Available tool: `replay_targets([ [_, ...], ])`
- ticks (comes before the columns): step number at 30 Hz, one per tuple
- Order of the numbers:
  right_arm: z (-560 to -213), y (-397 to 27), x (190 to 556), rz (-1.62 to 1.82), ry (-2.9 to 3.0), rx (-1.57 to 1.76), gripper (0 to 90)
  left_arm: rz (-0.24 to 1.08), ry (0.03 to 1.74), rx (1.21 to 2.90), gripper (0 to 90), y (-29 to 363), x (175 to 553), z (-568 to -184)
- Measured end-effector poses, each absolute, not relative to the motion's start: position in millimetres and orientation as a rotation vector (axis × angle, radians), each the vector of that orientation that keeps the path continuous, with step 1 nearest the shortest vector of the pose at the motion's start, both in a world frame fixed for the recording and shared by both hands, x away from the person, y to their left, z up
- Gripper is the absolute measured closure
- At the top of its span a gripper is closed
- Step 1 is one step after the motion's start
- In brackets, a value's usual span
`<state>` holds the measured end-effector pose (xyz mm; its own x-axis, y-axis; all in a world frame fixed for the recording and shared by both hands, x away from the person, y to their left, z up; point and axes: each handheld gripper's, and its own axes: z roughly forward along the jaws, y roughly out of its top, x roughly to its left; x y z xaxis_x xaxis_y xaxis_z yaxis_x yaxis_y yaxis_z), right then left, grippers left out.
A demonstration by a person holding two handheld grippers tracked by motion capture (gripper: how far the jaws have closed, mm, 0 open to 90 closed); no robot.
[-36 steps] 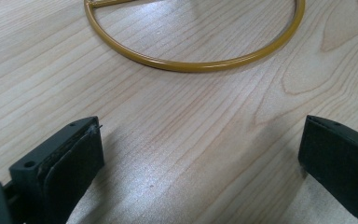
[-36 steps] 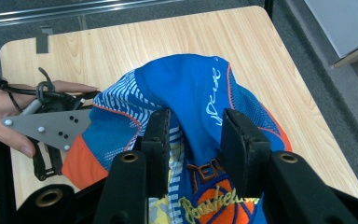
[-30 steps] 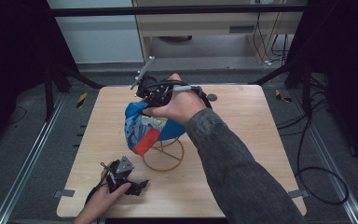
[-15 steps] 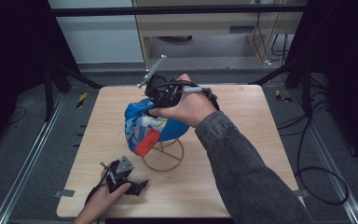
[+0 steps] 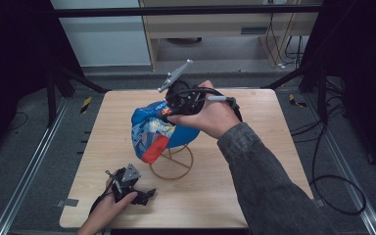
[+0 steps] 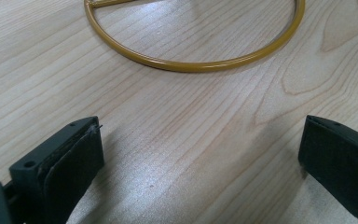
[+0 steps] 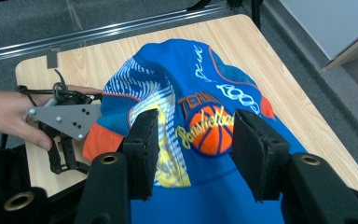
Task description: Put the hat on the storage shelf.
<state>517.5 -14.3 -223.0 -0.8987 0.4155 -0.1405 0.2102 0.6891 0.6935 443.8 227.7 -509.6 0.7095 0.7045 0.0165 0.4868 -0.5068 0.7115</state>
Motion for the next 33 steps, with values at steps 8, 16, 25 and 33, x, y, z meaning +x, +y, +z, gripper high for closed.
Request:
replay_targets([
  [8,-224,-32,511,1.047,2.570,0.539,37.4,0.398,0.899,2.210,0.0,228,444,-510],
  [16,-223,-55,510,1.095,2.497,0.616,23.9,0.398,0.901,2.209,0.0,228,444,-510],
  [25,-224,-81,508,1.121,2.440,0.678,15.1,0.398,0.901,2.209,0.0,228,444,-510],
  [33,-228,-105,506,1.128,2.405,0.725,11.2,0.397,0.898,2.212,0.0,228,444,-509],
])
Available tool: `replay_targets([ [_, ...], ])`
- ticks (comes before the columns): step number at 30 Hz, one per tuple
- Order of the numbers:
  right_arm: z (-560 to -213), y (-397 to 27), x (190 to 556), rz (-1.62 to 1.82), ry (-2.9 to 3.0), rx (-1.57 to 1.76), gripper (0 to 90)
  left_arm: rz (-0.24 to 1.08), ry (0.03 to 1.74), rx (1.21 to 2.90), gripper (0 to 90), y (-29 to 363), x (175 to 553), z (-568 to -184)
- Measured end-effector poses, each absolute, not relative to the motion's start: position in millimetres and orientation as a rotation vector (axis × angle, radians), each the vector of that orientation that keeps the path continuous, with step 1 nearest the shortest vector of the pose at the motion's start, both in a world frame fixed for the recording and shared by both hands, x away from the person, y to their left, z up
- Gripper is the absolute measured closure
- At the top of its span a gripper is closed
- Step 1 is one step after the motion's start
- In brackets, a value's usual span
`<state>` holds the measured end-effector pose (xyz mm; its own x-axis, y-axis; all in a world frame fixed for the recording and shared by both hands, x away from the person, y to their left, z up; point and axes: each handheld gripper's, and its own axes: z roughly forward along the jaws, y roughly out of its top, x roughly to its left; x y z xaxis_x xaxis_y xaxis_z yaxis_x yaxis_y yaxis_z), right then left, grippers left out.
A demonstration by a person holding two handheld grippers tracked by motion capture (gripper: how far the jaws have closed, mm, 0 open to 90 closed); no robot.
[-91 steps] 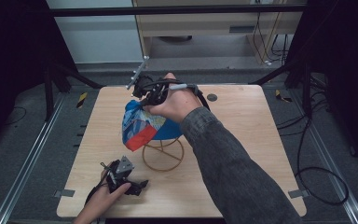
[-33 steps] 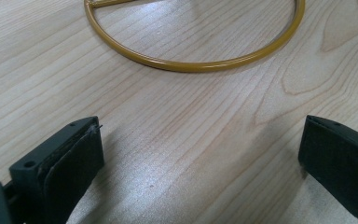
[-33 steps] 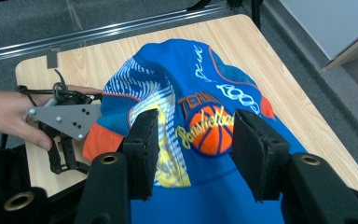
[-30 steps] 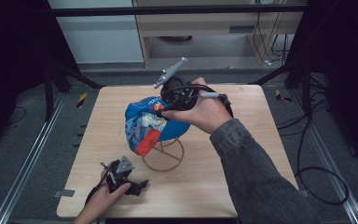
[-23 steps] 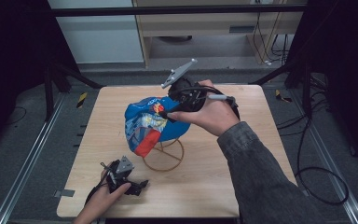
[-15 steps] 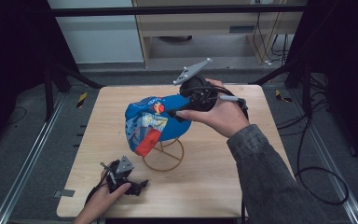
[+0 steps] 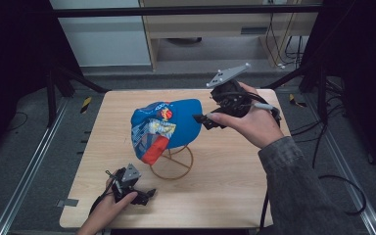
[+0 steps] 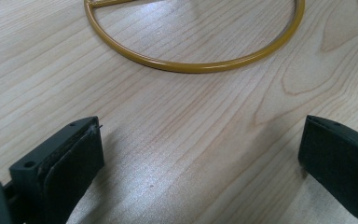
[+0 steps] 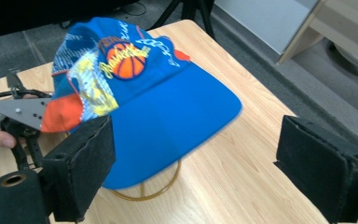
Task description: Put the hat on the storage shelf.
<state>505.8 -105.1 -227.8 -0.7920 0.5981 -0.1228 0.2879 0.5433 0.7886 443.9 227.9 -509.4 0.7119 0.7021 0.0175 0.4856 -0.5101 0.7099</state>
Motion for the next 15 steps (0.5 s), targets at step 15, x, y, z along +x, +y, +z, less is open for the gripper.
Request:
replay_targets([
  [15,-240,-151,498,1.150,2.358,0.831,9.3,0.398,0.898,2.209,0.0,228,444,-510],
])
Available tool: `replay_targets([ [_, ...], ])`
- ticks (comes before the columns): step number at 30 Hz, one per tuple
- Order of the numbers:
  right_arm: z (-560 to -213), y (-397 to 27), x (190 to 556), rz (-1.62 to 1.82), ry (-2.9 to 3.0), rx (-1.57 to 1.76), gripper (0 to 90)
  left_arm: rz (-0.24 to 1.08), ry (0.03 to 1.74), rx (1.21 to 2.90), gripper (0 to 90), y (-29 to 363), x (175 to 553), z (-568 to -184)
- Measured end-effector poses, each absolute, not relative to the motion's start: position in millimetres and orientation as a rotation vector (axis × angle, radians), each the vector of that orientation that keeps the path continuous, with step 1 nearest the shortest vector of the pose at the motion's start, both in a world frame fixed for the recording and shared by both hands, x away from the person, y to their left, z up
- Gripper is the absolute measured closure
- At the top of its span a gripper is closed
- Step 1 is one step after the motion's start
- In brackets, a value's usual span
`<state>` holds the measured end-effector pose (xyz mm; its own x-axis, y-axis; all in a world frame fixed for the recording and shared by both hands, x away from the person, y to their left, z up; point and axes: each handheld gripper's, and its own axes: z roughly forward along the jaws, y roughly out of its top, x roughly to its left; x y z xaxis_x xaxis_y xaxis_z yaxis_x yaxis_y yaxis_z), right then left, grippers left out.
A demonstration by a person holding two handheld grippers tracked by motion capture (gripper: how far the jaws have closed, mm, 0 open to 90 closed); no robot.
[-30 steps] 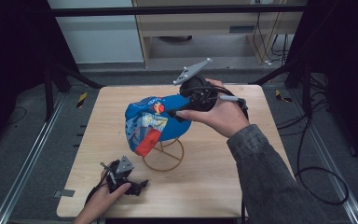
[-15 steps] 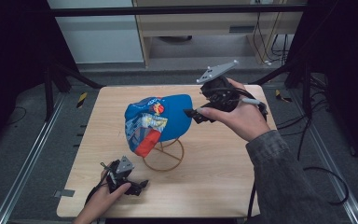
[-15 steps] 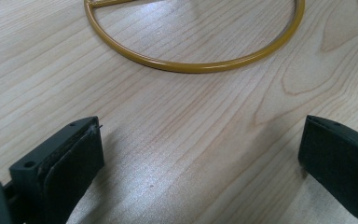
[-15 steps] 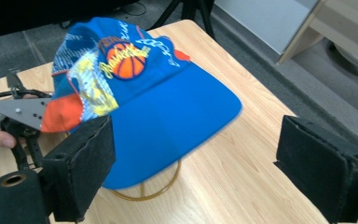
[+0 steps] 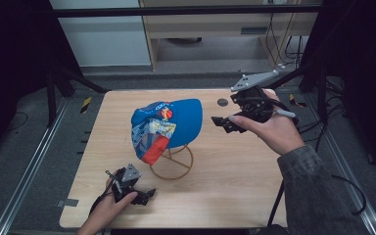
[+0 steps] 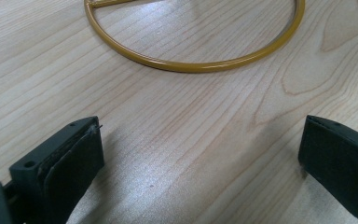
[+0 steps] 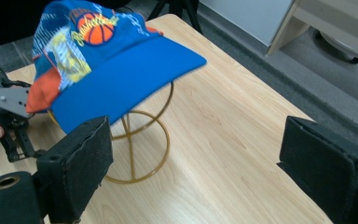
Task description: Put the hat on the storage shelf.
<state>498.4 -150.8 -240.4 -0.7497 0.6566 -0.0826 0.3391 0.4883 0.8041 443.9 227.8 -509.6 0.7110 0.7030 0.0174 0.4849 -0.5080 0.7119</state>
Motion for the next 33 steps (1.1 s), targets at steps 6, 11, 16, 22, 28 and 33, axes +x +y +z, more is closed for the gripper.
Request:
replay_targets([
  [6,-246,-160,497,1.142,2.351,0.851,7.2,0.399,0.898,2.209,0.0,228,444,-510],
  [11,-251,-164,497,1.142,2.341,0.862,6.3,0.398,0.901,2.209,0.0,228,444,-510],
  [16,-257,-167,496,1.147,2.329,0.868,5.4,0.399,0.901,2.210,0.0,228,444,-510],
  [22,-265,-172,495,1.143,2.313,0.889,4.9,0.399,0.899,2.208,0.0,228,444,-510],
  [28,-272,-179,494,1.143,2.292,0.918,5.1,0.400,0.900,2.207,0.0,228,444,-510],
  [33,-278,-186,493,1.142,2.290,0.941,5.8,0.399,0.900,2.208,0.0,228,444,-510],
])
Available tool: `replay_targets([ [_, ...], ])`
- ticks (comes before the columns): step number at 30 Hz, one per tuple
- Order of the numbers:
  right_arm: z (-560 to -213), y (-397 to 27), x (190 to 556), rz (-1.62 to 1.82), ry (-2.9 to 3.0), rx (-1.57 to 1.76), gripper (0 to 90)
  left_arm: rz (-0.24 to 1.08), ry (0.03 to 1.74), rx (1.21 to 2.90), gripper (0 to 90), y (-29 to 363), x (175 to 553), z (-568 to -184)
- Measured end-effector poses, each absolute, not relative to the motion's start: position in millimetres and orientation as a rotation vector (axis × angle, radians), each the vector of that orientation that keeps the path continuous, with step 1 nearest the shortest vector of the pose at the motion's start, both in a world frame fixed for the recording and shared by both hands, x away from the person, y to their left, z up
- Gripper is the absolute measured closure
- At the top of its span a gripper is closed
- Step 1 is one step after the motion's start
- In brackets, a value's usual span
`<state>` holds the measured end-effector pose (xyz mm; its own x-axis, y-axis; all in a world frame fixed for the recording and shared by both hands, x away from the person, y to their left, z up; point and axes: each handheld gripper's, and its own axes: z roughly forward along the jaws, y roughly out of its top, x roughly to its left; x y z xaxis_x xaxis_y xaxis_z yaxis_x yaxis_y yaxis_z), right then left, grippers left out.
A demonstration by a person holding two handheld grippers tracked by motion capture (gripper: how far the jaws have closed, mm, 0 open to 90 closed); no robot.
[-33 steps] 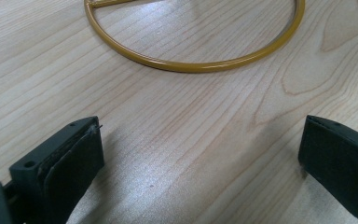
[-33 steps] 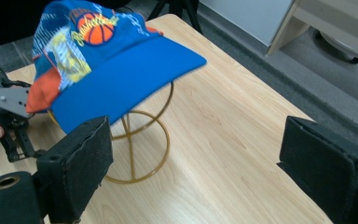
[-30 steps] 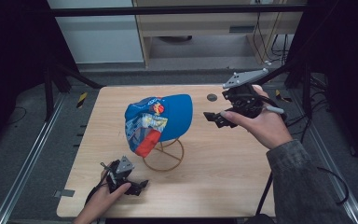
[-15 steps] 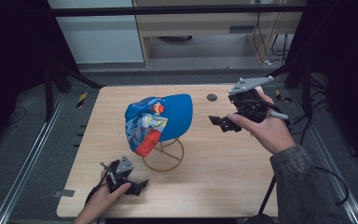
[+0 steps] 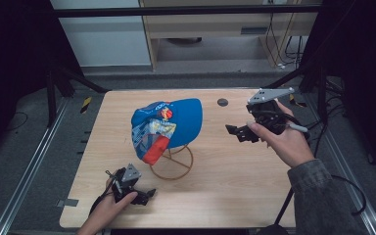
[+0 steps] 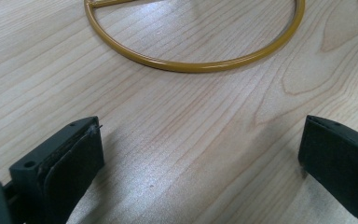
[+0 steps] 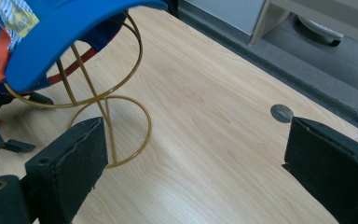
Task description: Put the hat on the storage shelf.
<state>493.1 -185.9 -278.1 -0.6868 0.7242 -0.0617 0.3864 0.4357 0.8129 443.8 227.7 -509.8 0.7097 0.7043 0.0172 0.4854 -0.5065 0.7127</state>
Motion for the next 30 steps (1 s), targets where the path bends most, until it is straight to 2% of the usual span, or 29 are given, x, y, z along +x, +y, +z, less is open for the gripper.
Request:
replay_targets([
  [18,-311,-203,488,1.098,2.245,1.000,8.4,0.398,0.901,2.210,0.0,228,443,-510],
  [30,-375,-208,472,1.058,2.228,1.021,10.7,0.399,0.901,2.210,0.0,228,443,-510],
])
